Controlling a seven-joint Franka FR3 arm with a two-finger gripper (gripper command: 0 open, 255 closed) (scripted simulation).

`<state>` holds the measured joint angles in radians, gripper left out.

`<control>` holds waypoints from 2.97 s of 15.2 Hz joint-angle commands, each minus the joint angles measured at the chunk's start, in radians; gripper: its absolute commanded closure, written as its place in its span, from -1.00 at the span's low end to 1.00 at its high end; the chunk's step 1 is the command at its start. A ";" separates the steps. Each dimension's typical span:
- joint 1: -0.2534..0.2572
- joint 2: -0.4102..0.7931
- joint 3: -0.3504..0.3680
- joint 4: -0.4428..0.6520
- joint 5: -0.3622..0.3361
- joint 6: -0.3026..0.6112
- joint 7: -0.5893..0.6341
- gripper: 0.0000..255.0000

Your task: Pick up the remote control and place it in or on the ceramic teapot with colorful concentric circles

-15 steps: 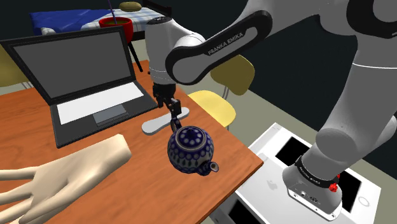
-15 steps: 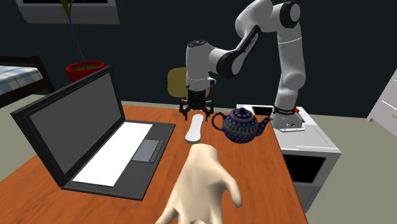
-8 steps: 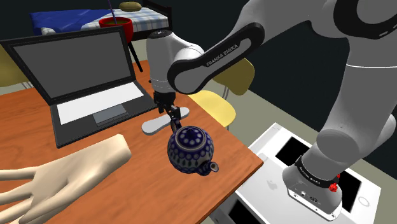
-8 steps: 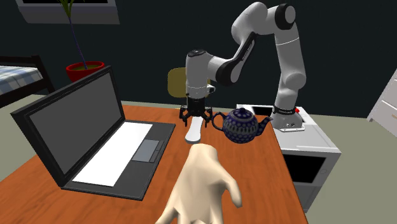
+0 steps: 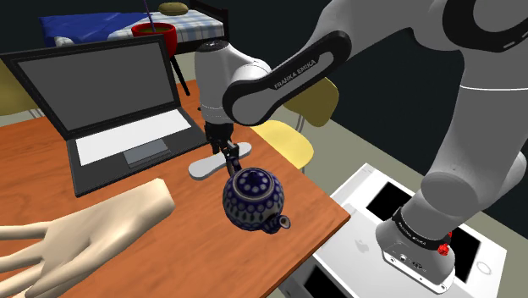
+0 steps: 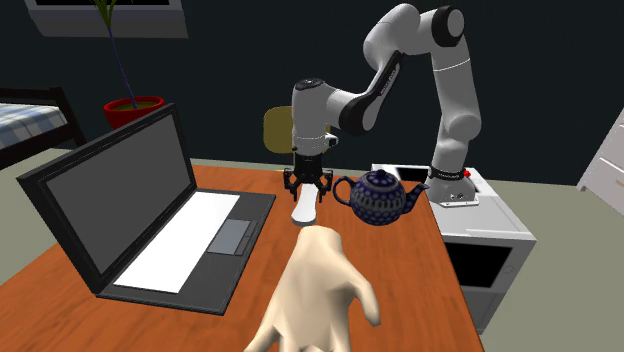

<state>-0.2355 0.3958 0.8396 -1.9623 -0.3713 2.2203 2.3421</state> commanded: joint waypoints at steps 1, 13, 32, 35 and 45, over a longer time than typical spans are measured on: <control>0.000 0.000 0.000 0.000 0.000 0.000 0.000 1.00; -0.021 -0.040 0.026 0.022 0.042 -0.050 -0.027 1.00; -0.069 -0.158 0.086 0.161 0.164 -0.263 -0.107 1.00; -0.072 -0.169 0.091 0.191 0.175 -0.299 -0.115 1.00; -0.070 -0.187 0.100 0.310 0.196 -0.428 -0.130 1.00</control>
<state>-0.3067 0.2081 0.9390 -1.6658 -0.1755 1.8056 2.2124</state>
